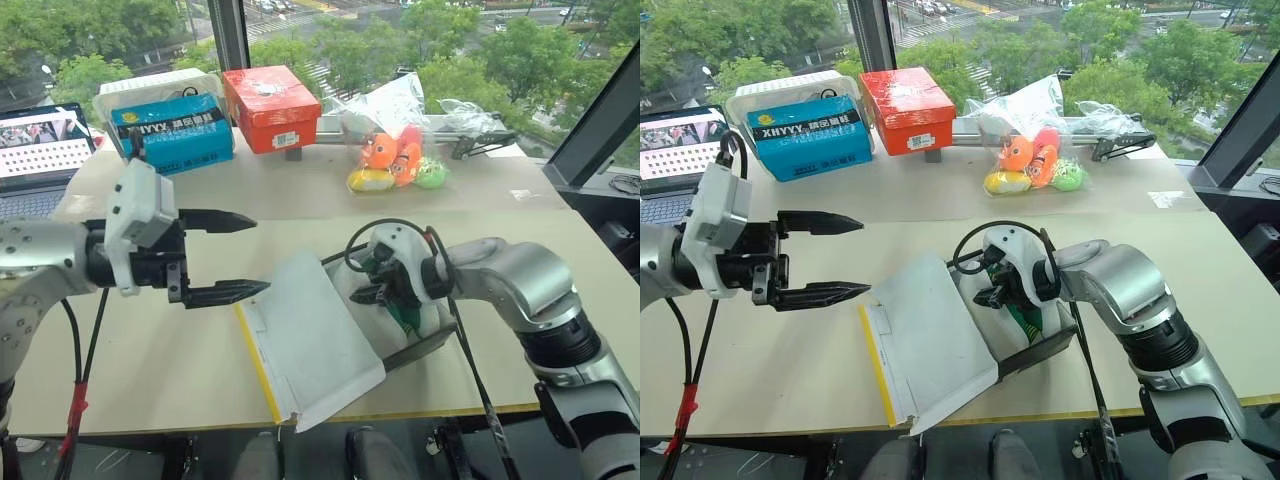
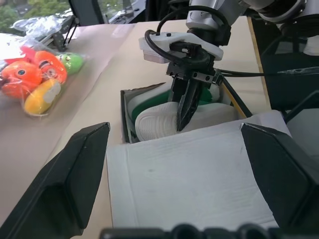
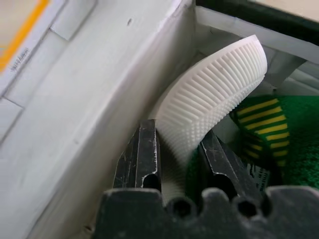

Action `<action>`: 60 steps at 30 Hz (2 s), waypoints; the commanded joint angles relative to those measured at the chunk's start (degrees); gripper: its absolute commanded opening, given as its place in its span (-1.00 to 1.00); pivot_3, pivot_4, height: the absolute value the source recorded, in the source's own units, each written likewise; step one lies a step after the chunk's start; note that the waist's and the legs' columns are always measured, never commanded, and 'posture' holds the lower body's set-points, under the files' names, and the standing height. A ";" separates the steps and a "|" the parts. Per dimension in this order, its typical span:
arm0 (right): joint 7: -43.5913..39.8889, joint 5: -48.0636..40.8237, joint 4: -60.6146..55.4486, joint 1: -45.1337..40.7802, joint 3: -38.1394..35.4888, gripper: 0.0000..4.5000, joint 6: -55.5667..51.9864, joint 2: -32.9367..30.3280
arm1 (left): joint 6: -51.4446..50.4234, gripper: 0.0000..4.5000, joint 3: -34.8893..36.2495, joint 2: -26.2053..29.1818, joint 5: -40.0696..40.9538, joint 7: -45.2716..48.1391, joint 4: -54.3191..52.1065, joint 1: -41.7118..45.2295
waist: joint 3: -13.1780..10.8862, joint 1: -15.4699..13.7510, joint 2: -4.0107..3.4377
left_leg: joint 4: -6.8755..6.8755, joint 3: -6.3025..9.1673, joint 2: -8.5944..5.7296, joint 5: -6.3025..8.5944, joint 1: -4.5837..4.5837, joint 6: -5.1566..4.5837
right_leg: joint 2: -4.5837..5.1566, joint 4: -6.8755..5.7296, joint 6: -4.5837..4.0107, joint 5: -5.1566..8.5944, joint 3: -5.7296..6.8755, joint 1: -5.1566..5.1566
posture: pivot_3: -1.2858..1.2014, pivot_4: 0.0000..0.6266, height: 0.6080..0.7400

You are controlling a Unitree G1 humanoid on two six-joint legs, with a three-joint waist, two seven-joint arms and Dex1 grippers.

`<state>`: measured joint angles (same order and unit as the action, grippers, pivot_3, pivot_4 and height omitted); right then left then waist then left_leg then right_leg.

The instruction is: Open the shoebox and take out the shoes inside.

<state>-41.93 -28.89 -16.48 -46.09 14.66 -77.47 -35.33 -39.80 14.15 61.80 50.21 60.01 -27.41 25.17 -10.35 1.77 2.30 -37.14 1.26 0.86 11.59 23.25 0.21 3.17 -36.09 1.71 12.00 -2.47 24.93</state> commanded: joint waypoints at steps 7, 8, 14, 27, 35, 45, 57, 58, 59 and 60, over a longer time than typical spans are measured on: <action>12.57 -9.47 18.19 -11.41 -34.64 -0.80 -4.47 22.05 | 1.96 1.00 -1.47 -0.02 -2.34 3.05 1.49 3.08 | -0.03 0.93 -0.02 | 0.00 0.00 0.10 -0.01 0.09 -0.01 | -0.15 -0.20 -0.22 -0.15 -0.13 0.22 | 0.03 -0.52 1.00; 14.24 -10.02 19.80 -12.85 -37.66 -0.80 -5.06 23.16 | 2.07 1.00 -1.69 -0.08 -2.55 3.28 1.72 3.37 | -0.04 0.84 -0.03 | 0.01 0.02 0.11 -0.01 0.11 -0.01 | -0.16 -0.18 -0.45 -0.28 -0.09 0.22 | 0.03 -0.52 1.00; 20.04 -12.37 22.86 -18.54 -48.21 -0.80 -8.19 23.10 | 2.52 1.00 -2.74 -0.90 -3.59 4.72 2.65 4.57 | -0.05 0.47 -0.05 | 0.03 0.04 -0.01 -0.01 0.29 -0.01 | -0.03 -0.03 -0.47 -0.34 0.00 0.23 | 0.03 -0.52 1.00; 7.42 21.28 21.09 -7.73 -5.12 -0.80 34.52 -16.20 | 1.83 1.00 -3.81 -0.35 -4.81 7.01 3.71 6.09 | -0.10 1.36 -0.13 | 0.04 -0.10 -0.04 0.00 0.36 -0.01 | 0.01 0.08 0.05 -0.03 -0.09 0.32 | 0.03 -0.52 1.00; 15.12 46.67 41.19 -6.10 11.64 -0.80 67.17 -12.49 | -0.49 1.00 -1.89 0.29 -4.11 4.94 0.31 3.15 | -0.12 2.63 -0.11 | 0.03 -0.46 0.03 -0.01 0.01 -0.01 | -0.09 -0.17 0.04 -0.06 -0.55 0.31 | 0.03 -0.52 1.00; 4.32 41.36 39.42 -3.05 6.35 0.21 59.51 -1.30 | -0.43 1.00 0.07 -1.37 -4.81 -0.77 -4.38 -2.46 | -0.13 2.11 -0.10 | 0.00 -0.58 -0.02 -0.01 0.06 -0.01 | -0.05 -0.04 -0.21 -0.45 -0.79 0.29 | 0.03 -0.52 1.00; -9.40 20.68 17.22 -11.99 -8.09 0.99 16.85 1.75 | 0.13 1.00 -1.40 -1.60 -5.11 -1.42 -4.25 -2.11 | -0.14 1.57 -0.12 | -0.11 -0.58 0.04 0.00 0.00 -0.02 | -0.11 -0.15 -0.11 -0.40 -0.77 0.27 | 0.03 -0.52 1.00; -8.94 18.71 16.34 -13.79 -9.58 0.99 11.59 2.96 | 0.18 1.00 -1.52 -1.69 -5.15 -1.41 -4.23 -2.09 | -0.14 1.62 -0.12 | -0.11 -0.57 0.05 0.00 -0.01 -0.01 | -0.12 -0.15 -0.11 -0.40 -0.76 0.27 | 0.03 -0.52 1.00; -8.90 16.04 15.41 -16.07 -11.38 0.99 4.54 4.66 | 0.32 1.00 -1.94 -1.84 -5.41 -1.45 -4.08 -1.91 | -0.14 1.70 -0.12 | -0.11 -0.58 0.04 0.00 -0.01 -0.01 | -0.11 -0.17 -0.12 -0.40 -0.77 0.28 | 0.03 -0.52 1.00; -9.35 13.30 14.26 -17.81 -12.47 0.99 -2.11 6.09 | 0.56 1.00 -2.42 -1.97 -5.82 -1.46 -3.94 -1.73 | -0.14 1.70 -0.12 | -0.12 -0.58 0.04 0.00 -0.01 -0.01 | -0.11 -0.19 -0.14 -0.42 -0.77 0.28 | 0.03 -0.52 1.00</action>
<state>-51.12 -10.63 1.77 -60.52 5.80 -68.71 -30.34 -40.12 11.93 59.85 44.92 58.77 -30.88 22.33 -10.49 3.47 2.18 -37.26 0.68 0.91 11.59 23.22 0.19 3.05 -36.30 1.50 11.54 -3.24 25.20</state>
